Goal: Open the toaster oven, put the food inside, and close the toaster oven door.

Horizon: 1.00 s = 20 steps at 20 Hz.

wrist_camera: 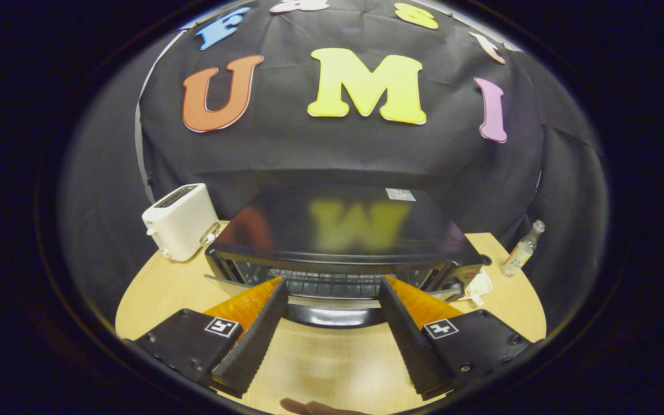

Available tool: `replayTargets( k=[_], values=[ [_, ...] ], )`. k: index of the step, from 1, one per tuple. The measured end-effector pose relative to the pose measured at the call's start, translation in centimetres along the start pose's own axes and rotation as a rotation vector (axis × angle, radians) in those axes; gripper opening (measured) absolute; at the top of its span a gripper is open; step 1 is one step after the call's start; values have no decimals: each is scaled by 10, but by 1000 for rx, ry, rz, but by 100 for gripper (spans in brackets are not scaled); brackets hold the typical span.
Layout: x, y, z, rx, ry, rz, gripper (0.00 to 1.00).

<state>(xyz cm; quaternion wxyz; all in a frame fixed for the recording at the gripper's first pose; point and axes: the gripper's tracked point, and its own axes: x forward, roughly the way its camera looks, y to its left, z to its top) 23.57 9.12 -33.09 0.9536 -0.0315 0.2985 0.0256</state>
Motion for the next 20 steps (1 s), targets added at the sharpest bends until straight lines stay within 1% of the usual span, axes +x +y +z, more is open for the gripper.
replayTargets(
  k=[3,6,9,14,18,20],
  values=[
    [-15,1,-21,1,-22,-4,100],
    [-29,1,-47,-25,-11,-10,100],
    [-42,1,-79,-19,51,-12,100],
    [-48,3,-106,-30,87,-9,100],
    [-50,3,-130,-28,139,-3,100],
    [-50,4,-148,-24,187,2,100]
  ],
)
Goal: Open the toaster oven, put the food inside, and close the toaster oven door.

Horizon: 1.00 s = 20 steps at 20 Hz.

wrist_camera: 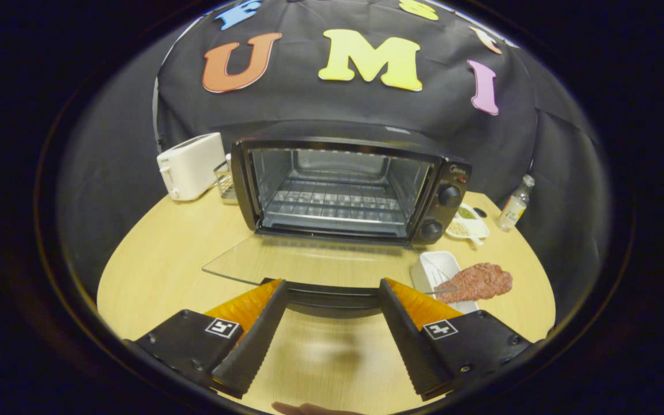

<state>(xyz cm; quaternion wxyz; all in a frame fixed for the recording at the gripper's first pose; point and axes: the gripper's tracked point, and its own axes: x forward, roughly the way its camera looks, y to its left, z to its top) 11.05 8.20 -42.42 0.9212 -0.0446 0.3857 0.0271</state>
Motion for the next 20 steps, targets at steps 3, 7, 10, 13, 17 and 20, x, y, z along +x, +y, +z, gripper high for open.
replayTargets(
  k=[3,7,10,13,17,20],
  values=[
    [12,1,-29,26,109,35,100],
    [27,5,-33,31,125,113,100],
    [26,4,-33,27,133,129,100],
    [22,2,-32,28,126,137,100],
    [0,1,-23,49,112,200,97],
    [-24,-10,-12,46,101,237,97]
  ],
)
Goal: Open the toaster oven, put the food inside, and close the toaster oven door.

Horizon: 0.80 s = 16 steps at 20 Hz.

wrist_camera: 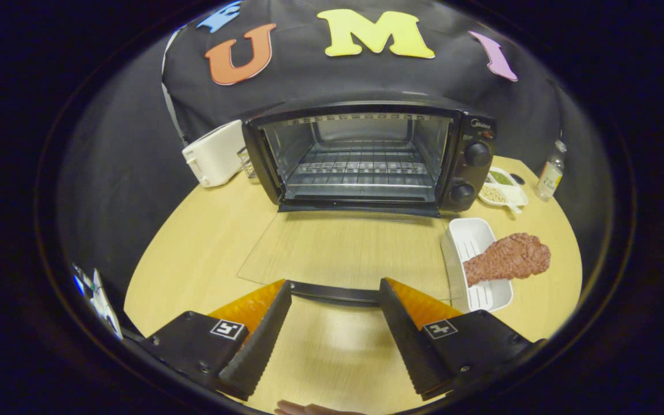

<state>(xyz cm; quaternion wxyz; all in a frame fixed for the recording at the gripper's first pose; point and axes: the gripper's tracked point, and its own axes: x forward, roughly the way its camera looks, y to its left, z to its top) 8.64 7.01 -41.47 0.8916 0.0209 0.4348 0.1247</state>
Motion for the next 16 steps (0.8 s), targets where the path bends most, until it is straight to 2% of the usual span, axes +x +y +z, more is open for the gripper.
replayTargets(
  k=[9,16],
  values=[
    [-71,-65,30,1,-33,18,97],
    [-70,-141,43,33,37,25,95]
  ],
)
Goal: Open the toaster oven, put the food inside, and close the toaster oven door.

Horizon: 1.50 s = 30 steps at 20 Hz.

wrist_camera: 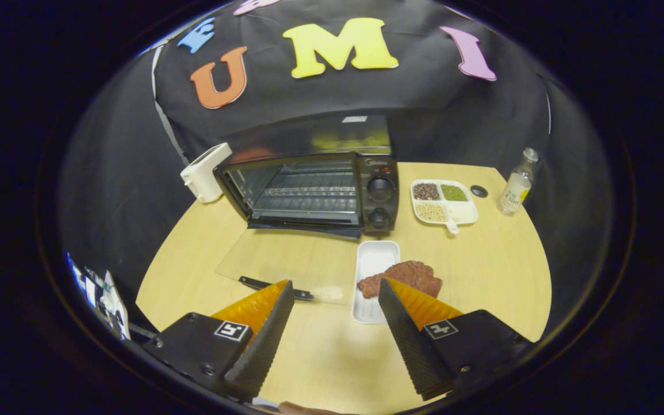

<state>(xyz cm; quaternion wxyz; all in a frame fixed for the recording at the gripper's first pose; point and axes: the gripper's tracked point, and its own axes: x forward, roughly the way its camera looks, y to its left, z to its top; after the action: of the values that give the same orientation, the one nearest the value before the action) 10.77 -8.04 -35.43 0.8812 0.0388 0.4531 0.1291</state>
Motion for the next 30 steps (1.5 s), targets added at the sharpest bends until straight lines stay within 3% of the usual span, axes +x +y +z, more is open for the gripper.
replayTargets(
  k=[6,8,15,18,19,21,25,30],
  values=[
    [32,-81,-6,10,82,-13,91],
    [38,-91,-9,51,104,49,89],
    [58,-106,-20,142,188,201,61],
    [51,-94,-21,246,217,335,26],
    [48,-96,-22,261,212,338,15],
    [37,-99,-21,242,184,316,9],
    [9,-98,-15,164,120,214,8],
    [-33,-62,3,33,16,134,8]
  ],
)
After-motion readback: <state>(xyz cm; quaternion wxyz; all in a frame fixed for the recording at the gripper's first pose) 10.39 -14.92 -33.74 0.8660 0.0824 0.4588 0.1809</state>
